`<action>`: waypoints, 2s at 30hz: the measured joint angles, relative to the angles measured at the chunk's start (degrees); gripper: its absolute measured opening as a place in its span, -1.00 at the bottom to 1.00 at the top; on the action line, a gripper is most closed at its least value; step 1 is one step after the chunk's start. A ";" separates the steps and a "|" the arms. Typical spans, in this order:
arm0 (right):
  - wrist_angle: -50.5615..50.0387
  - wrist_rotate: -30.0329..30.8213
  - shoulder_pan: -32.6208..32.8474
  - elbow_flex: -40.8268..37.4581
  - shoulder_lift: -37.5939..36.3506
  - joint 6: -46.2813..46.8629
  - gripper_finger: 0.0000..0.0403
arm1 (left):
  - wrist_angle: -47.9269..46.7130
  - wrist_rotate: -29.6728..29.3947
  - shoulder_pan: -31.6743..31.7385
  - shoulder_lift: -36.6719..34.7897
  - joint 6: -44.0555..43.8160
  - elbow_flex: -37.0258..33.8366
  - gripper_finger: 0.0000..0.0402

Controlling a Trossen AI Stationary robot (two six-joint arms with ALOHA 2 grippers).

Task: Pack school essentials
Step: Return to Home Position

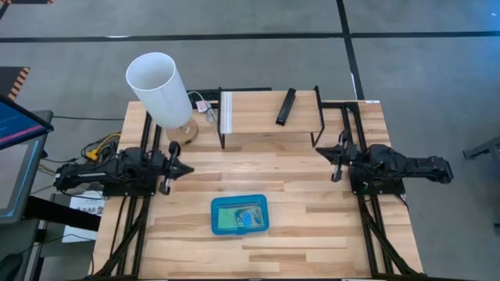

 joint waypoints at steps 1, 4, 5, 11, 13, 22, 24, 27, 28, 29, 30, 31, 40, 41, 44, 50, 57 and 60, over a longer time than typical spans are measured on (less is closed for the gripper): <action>-1.28 0.00 -0.15 -0.06 0.00 0.19 -0.98 | -0.11 2.78 -0.03 -0.01 1.16 0.10 -0.98; -3.08 0.00 -0.60 -0.08 0.02 1.08 -0.98 | -1.28 4.74 -0.04 -0.17 1.64 0.43 -0.98; -3.33 0.02 -0.73 -0.08 0.02 1.26 -0.98 | -1.41 4.74 0.00 -0.17 1.61 0.47 -0.98; -4.03 0.04 -2.24 0.34 0.02 0.68 -0.98 | -1.70 4.35 -0.02 -0.13 2.81 0.56 -0.98; -4.89 0.04 -2.78 1.47 0.03 1.50 -0.98 | -1.82 3.51 -0.02 -0.11 2.10 0.56 -0.98; -8.37 0.02 -2.77 4.61 0.02 -0.74 -0.98 | -1.91 3.38 -0.02 -0.11 0.45 0.60 -0.98; -9.57 0.02 -2.76 4.57 0.03 -0.08 -0.98 | -1.92 3.30 -0.02 -0.11 1.25 0.60 -0.98; -9.69 -0.47 -2.53 4.57 0.02 0.77 -0.98 | -1.96 3.25 -0.02 -0.11 1.49 0.62 -0.98; -9.91 -0.97 -2.35 4.57 0.02 1.01 -0.98 | -1.96 3.25 -0.02 -0.11 1.44 0.62 -0.98; -10.14 -1.42 -2.10 4.57 0.04 1.16 -0.98 | -1.96 3.25 -0.02 -0.11 1.24 0.62 -0.98; -10.23 -1.53 -1.82 4.57 0.04 1.52 -0.98 | -1.98 3.25 -0.02 -0.11 1.22 0.62 -0.98; -10.38 -1.54 -1.53 4.57 0.02 1.87 -0.98 | -1.98 3.25 -0.02 -0.11 1.22 0.62 -0.98; -6.57 -1.55 0.41 0.38 0.02 2.62 -0.98 | -1.98 3.26 -0.02 -0.11 0.89 0.64 -0.98; -5.36 -1.53 0.36 -0.78 0.02 2.72 -0.98 | -1.98 3.27 -0.02 -0.11 0.87 0.64 -0.98; 0.13 -1.64 -0.20 -2.71 0.02 2.31 -0.98 | -1.95 3.31 -0.02 -0.11 0.52 0.64 -0.98; 1.88 -1.62 -1.85 -3.41 0.06 2.40 -0.95 | -1.95 3.16 -0.02 -0.11 -0.69 0.64 -0.98; 1.59 -1.38 -5.32 -3.43 1.22 10.82 -0.87 | -2.50 -0.86 -0.04 -0.09 -0.90 0.64 -0.98; 1.53 -1.33 -6.21 -3.46 1.85 10.69 -0.84 | -2.75 -2.75 -0.04 -0.09 -0.90 0.64 -0.98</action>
